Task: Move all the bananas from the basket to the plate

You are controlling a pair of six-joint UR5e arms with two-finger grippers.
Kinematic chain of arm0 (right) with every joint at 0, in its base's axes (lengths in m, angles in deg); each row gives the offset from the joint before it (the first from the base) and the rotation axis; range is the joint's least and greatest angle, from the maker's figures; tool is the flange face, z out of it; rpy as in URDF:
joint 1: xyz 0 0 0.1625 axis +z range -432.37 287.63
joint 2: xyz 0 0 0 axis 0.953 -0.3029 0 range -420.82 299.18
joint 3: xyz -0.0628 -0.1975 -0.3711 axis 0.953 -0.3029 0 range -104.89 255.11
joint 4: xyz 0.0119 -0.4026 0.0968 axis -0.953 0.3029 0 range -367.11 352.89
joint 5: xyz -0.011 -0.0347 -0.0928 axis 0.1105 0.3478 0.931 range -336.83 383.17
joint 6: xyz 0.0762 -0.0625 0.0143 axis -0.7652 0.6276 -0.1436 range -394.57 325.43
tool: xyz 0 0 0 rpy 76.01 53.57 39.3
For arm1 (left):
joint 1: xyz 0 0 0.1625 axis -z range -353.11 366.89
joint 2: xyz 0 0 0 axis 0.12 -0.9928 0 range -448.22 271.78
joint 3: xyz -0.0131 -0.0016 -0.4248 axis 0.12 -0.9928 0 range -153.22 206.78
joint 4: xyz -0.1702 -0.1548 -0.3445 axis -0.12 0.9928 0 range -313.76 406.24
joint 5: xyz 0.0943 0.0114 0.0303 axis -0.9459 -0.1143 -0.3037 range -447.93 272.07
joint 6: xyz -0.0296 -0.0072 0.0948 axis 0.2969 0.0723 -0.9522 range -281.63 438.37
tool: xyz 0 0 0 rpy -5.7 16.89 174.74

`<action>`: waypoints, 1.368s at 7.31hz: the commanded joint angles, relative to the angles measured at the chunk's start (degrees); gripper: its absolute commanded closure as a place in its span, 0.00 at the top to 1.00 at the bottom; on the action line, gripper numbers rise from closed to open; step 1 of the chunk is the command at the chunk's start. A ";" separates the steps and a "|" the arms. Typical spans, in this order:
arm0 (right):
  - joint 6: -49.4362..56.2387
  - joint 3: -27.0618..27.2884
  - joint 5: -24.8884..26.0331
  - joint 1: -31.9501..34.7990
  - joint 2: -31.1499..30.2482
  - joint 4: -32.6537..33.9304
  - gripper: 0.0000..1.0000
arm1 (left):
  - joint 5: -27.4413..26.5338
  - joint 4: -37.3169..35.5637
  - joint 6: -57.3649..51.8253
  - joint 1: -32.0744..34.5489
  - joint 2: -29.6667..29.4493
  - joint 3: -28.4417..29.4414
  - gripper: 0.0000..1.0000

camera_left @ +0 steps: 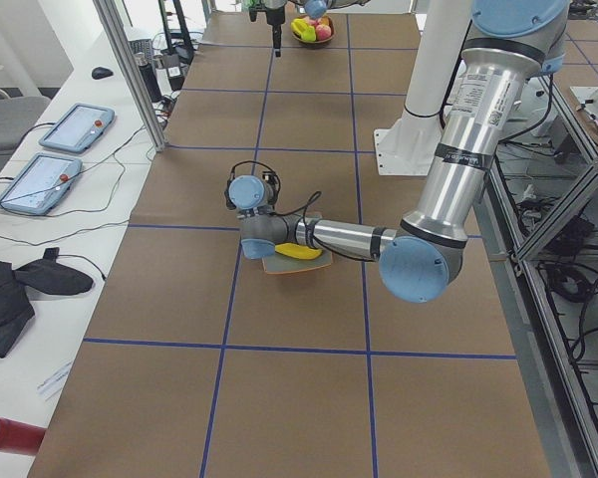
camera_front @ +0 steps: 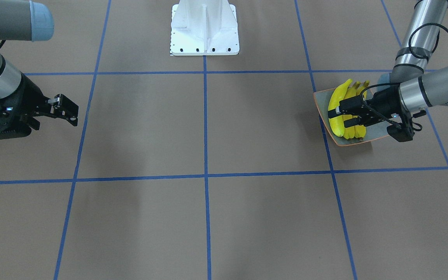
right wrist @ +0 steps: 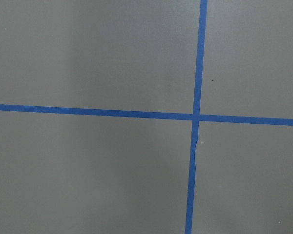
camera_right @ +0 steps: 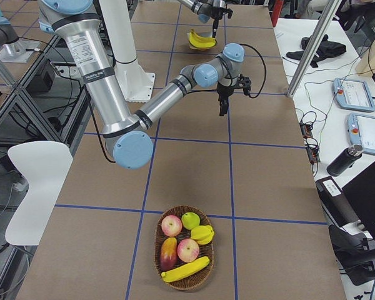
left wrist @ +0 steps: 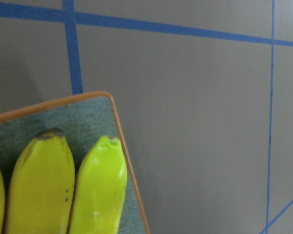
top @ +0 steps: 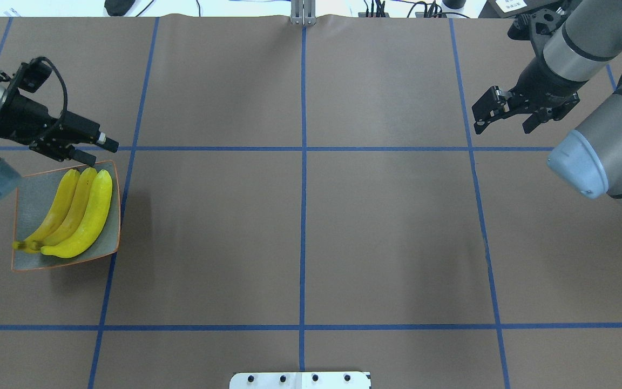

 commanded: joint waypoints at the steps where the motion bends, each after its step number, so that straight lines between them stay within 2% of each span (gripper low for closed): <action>1: 0.09 0.03 0.07 0.59 -0.06 0.00 1.00 | -6.71 0.09 8.24 2.47 -3.19 -2.09 1.00; 3: 0.27 -0.23 3.12 2.08 -0.58 0.00 1.00 | -19.09 0.27 8.35 2.91 -1.97 -4.30 1.00; 5: 1.75 -0.50 8.47 3.32 -3.04 0.00 1.00 | -35.35 -0.34 7.21 2.82 2.24 -6.42 1.00; 7: 11.64 -2.77 9.65 7.51 -6.54 0.00 1.00 | -39.28 -3.49 -10.89 4.39 5.32 -6.42 1.00; 9: 28.21 -3.05 9.56 14.71 -13.65 0.09 1.00 | -39.29 -15.84 -23.49 5.81 5.07 -8.69 1.00; 10: 35.70 -4.26 9.04 19.36 -16.73 0.09 1.00 | -39.12 -22.34 -26.08 5.73 5.25 -12.10 1.00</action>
